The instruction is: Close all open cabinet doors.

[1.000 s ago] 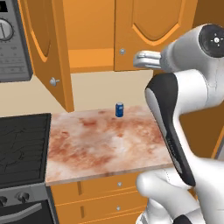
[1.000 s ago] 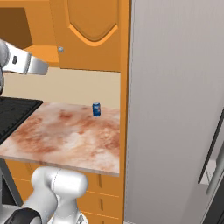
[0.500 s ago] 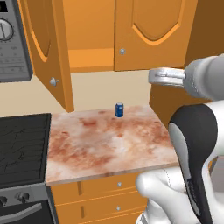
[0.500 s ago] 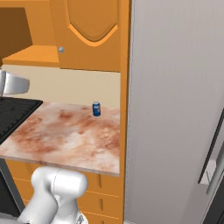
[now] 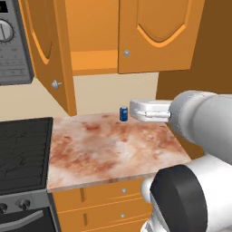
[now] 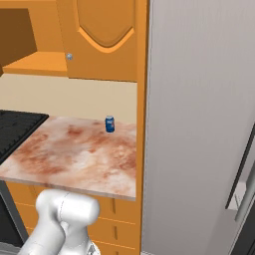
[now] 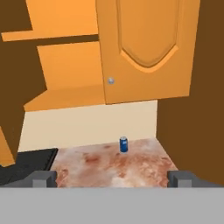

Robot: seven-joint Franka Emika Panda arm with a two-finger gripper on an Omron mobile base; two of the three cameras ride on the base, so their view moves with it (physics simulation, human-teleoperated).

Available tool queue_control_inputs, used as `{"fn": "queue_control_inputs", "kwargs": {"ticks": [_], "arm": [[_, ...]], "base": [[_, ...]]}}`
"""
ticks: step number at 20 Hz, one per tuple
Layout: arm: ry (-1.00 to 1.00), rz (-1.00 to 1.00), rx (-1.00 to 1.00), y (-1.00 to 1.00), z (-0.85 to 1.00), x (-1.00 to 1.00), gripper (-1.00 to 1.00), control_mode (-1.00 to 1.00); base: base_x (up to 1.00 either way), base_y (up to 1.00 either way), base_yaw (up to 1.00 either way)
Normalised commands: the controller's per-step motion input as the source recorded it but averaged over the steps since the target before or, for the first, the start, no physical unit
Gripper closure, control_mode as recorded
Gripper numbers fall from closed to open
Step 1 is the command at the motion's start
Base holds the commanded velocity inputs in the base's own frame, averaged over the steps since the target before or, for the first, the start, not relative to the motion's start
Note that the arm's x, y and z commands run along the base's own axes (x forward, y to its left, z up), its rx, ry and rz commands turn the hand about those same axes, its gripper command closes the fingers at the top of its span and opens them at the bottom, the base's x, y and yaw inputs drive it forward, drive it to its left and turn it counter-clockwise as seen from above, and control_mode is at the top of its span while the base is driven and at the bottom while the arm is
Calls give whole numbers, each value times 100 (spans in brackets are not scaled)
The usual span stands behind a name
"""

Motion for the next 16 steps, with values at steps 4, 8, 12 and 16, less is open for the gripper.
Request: {"fn": "queue_control_inputs", "kwargs": {"ticks": [4,8,12,16], "arm": [[-22,-10,-17,100,-1,-22,-100,-100],[-22,-14,-19,98,0,-3,-100,-100],[-11,-13,-7,89,-8,32,-100,-100],[-5,-10,0,22,-5,35,-100,-100]], "base": [[0,0,0],[0,0,0],[0,0,0],[0,0,0]]}}
